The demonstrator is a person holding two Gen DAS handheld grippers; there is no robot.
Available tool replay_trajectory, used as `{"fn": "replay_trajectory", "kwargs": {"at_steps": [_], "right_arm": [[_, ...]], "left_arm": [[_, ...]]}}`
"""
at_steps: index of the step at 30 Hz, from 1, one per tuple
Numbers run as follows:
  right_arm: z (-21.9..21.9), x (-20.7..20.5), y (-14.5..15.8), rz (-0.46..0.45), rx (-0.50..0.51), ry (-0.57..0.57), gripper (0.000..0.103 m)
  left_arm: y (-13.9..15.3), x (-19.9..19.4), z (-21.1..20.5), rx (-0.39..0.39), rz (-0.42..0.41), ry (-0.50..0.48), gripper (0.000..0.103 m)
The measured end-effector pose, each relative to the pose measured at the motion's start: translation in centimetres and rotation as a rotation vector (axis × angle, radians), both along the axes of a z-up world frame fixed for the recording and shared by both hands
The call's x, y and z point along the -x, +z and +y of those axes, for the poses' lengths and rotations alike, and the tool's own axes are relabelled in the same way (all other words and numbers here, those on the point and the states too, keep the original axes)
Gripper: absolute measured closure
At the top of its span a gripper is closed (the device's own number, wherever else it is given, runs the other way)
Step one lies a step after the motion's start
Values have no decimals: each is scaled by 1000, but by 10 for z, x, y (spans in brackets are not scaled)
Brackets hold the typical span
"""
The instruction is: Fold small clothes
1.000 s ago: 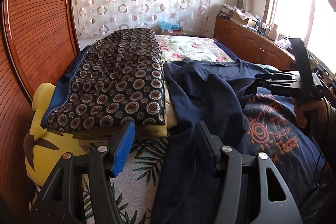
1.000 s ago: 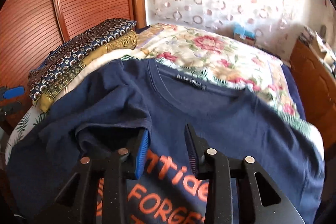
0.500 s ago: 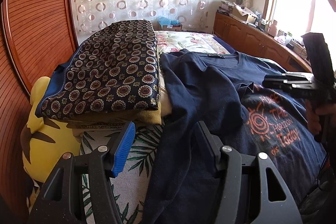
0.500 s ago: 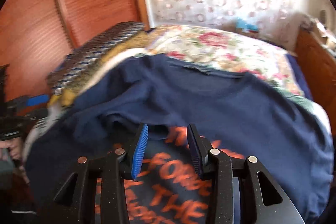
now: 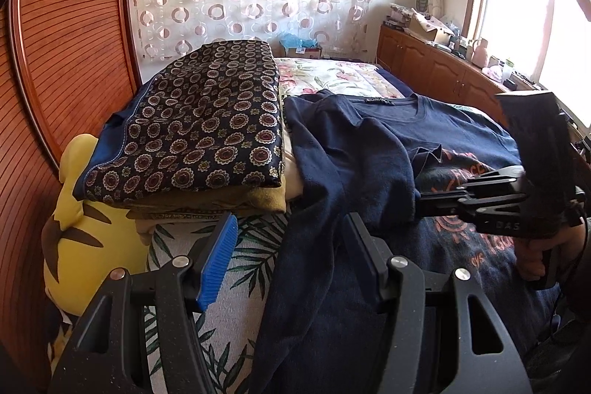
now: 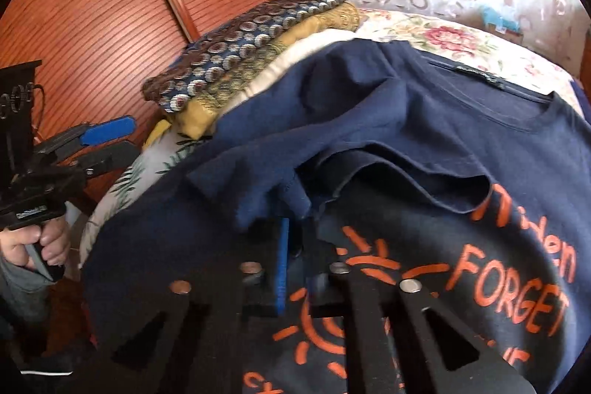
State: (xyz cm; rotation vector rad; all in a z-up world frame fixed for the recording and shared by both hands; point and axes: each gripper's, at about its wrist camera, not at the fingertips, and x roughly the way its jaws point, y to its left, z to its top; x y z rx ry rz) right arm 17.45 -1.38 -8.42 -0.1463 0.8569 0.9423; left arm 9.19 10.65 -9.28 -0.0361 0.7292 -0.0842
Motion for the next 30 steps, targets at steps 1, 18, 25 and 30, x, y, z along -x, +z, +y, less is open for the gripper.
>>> {"fn": "replay_trajectory", "kwargs": {"at_steps": [1,18,25,30], "right_arm": [[-1,3,2,-5,-15,11,102],[-14,9,7,-48,-11,-76,75],[11,-6,-6,25,-19,-55,91],[7,5,4,23,-51,-9,102]], "left_arm": [[0,1,0,-1,0,1,43],[-1,6,-9,-5,0,-9,43],[-2,5,-6,-7,6,4,43],[-2,6,-4,-12,7,7,43]]}}
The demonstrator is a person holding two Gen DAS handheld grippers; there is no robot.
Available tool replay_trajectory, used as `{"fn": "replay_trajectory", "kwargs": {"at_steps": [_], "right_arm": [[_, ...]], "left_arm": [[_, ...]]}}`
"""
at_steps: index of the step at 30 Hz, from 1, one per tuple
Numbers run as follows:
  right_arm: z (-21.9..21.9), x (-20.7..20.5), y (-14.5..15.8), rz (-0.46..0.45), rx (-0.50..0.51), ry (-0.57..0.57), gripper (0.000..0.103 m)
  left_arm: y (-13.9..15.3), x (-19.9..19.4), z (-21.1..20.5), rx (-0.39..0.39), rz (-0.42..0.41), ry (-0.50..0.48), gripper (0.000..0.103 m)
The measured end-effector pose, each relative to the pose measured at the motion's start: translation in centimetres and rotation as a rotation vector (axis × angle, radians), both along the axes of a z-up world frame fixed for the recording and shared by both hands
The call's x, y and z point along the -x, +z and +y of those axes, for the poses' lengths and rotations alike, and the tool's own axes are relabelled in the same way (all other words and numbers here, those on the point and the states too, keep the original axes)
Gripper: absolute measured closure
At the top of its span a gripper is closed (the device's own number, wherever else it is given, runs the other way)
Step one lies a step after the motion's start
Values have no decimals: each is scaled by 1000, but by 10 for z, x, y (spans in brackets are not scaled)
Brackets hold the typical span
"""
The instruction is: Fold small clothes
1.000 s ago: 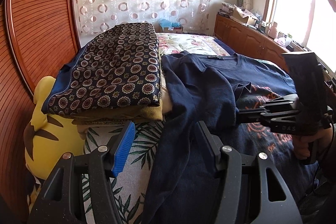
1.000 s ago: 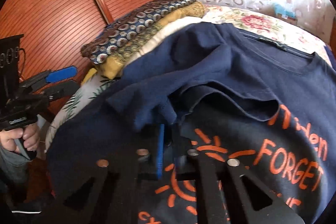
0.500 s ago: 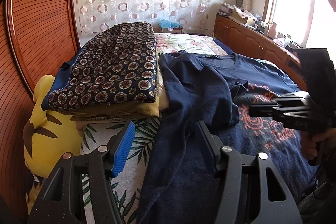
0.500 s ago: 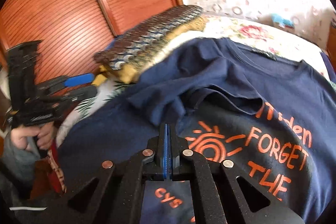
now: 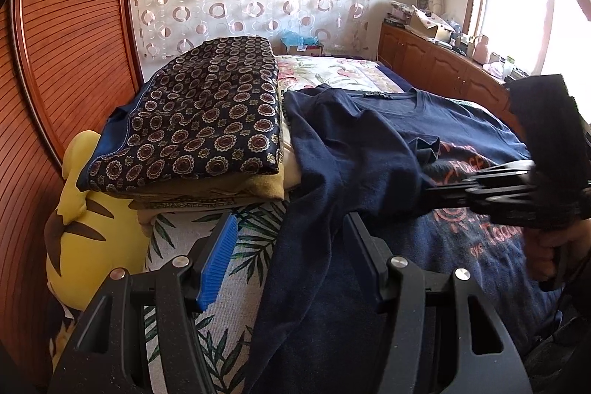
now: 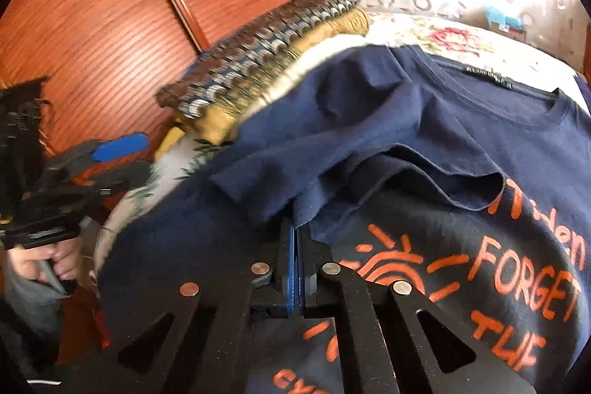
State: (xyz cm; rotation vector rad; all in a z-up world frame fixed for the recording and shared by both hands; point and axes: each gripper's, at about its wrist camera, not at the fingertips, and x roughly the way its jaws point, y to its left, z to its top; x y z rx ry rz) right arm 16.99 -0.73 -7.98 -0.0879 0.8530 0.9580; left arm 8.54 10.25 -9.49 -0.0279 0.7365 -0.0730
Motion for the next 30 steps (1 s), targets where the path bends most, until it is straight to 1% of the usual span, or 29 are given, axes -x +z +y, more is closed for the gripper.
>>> {"fn": "replay_trajectory", "kwargs": {"at_steps": [3,5,7,8,10,11,12,14,17,21,23,24,25,27,28,29,30], "right_arm": [[-23,13,21,20,-47,13,102],[-27,22,22,37,-57,34,102],[-28,30,21,1,-4,33,102],[-29,30,20,-1,5,27,101],[-36,28,17,9,14,11,90],[-39,26,18,-6,34,-11,80],[-45,23,21,-24,49,-35,76],[-56,14,22,-35,46,-74,74],[-70,-2,26,-92,80,-150,71],[-77,-31,24,-116,102,-224,71],[-76,-52,19,-103,107,-247,71],[-74,-59,15,-102,112,-252,71],[-71,-68,11,-92,120,-255,71],[-60,-81,4,-71,135,-240,72],[-55,-84,0,-74,142,-229,75],[-52,-88,-2,-78,154,-220,82],[-49,-90,-3,-97,157,-214,94]], "left_arm": [[0,0,1,2,-1,2,43],[-1,-2,0,2,0,1,43],[-2,-3,-1,5,0,-2,43],[-2,-4,-2,5,1,-4,43],[-3,-4,-4,4,4,-12,43],[-3,-5,-5,1,6,-14,43],[-4,-6,-7,-1,8,-16,43],[-4,-7,-10,-3,9,-22,43],[-5,-11,-14,1,10,-31,43],[-8,-18,-21,7,24,-52,42],[-9,-22,-27,20,26,-73,34],[-8,-24,-30,27,22,-80,25],[-8,-25,-32,30,19,-83,22],[-6,-30,-38,31,20,-91,20],[-5,-32,-40,27,18,-91,18],[-5,-35,-43,23,16,-91,17],[-5,-37,-46,22,18,-94,16]]}}
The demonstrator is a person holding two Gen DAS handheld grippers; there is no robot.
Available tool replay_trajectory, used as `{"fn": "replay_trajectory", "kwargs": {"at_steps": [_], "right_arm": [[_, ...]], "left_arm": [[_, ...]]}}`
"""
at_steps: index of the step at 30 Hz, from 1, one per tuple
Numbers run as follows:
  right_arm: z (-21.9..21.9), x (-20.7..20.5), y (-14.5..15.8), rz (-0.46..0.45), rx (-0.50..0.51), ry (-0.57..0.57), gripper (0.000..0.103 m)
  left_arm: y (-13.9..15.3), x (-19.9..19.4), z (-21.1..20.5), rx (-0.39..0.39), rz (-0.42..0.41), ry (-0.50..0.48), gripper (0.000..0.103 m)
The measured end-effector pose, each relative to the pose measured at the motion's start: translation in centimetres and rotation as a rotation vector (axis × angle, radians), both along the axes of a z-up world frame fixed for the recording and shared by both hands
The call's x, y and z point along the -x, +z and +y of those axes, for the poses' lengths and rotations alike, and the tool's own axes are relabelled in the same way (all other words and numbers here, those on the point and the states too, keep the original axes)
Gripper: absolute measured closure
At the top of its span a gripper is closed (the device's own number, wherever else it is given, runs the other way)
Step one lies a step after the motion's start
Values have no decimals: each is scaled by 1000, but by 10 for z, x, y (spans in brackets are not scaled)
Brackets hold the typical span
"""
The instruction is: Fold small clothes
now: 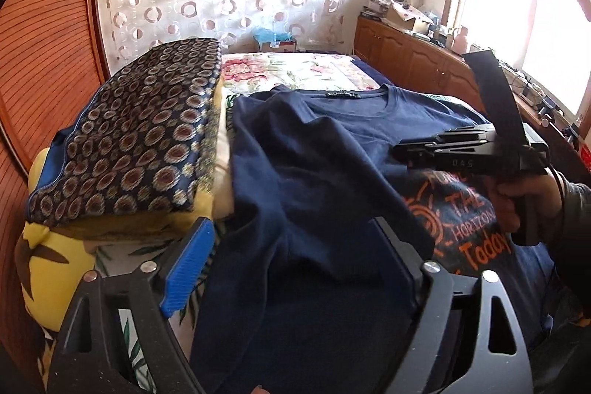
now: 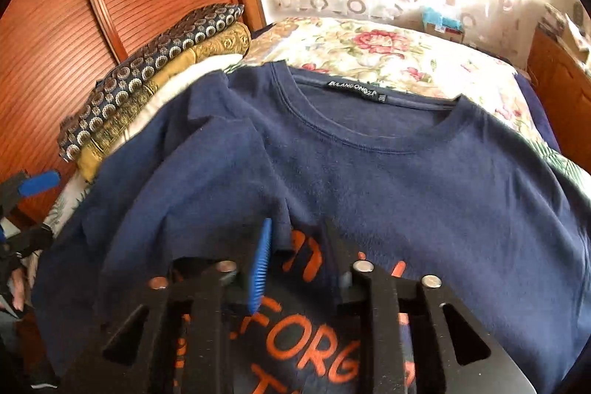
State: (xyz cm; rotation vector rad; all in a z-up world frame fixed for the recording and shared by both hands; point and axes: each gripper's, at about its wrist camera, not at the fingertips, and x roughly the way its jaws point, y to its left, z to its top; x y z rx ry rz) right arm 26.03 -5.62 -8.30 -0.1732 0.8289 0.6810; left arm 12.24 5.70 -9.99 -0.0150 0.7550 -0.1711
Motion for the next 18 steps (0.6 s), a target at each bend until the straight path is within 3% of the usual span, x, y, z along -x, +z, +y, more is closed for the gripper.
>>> {"fn": "replay_trajectory", "kwargs": {"at_steps": [4,14,17,18], "right_arm": [[0,-3,7,-34,-24,36,99],[-32,-2,17,-74,-54,-58,99],[-50,7,24,-96,-74,-98,91],[-57,11,26,-102,-78,-113,84]], "left_arm": [[-1,-10,-10,-3,6,-15,16],[-23,-39,-38,-23,70,-69,16],[-30,-42,-44,-38,93,-84,16],[-33,-42,-46,-44,102,-88,16]]}}
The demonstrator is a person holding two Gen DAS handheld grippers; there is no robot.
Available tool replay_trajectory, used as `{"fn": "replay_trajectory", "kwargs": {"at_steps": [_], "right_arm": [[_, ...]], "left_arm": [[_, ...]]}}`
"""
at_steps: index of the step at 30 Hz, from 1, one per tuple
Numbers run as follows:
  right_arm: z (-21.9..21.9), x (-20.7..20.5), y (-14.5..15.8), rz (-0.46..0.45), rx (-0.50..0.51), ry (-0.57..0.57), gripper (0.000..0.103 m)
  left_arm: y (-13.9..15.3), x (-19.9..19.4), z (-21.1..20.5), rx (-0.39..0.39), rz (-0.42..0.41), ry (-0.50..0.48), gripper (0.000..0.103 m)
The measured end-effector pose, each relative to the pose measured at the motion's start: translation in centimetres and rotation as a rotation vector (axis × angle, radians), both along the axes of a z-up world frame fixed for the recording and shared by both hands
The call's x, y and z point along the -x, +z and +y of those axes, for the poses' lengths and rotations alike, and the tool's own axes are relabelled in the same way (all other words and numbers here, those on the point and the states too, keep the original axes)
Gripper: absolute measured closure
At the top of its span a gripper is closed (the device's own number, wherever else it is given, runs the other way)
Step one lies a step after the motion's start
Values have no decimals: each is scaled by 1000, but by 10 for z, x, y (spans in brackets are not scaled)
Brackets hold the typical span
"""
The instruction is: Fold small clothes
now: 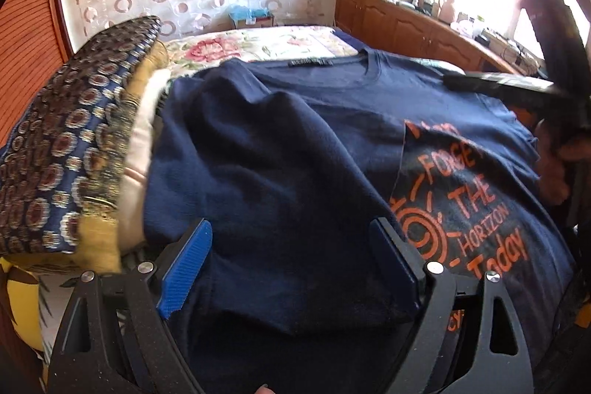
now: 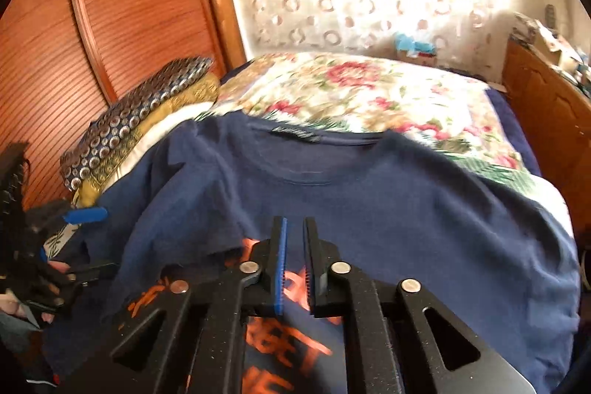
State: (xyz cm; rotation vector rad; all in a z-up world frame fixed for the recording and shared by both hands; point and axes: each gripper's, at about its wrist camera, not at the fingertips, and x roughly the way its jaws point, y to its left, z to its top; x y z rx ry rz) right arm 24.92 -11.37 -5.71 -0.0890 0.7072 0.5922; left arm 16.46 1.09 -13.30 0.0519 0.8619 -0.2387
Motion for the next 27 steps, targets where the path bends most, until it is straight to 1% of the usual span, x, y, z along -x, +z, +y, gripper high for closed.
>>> {"fn": "replay_trajectory", "kwargs": {"at_steps": [1,2,3,6,8,9,10,12,16,19,22,24,27], "right_arm": [[-8,4,2,-7,1,-20,79],[-18,8,4,-17,9,-48,69],[-27,12,6,-27,15,-73,63],[-61,24,9,-44,27,-146,56],[-85,32,7,-51,48,-210,55],[-96,36,6,-54,60,-241,55],[-109,40,3,-52,67,-275,55],[-134,46,-4,-30,71,-339,55],[-175,58,-22,4,106,-459,55],[-198,66,-36,37,105,-518,55],[-205,68,-46,79,87,-544,55],[-213,65,-49,100,71,-546,55],[-214,69,-52,127,34,-537,55]], "left_arm": [[-2,0,-1,-4,5,-2,16],[-4,-2,-3,-9,19,-5,16],[-5,-3,-2,-11,27,-8,16],[-7,-5,-5,-32,32,-16,14],[-8,-5,-8,-41,35,-24,11],[-9,-6,-8,-40,38,-28,8],[-11,-7,-10,-40,45,-38,1],[-12,-6,-18,-76,48,-54,0],[-12,-5,-18,-67,51,-53,0],[-12,-5,-17,-65,50,-53,0],[-12,-5,-17,-65,51,-53,0],[-12,-4,-17,-65,50,-53,0],[-12,-5,-17,-66,50,-53,0]]}}
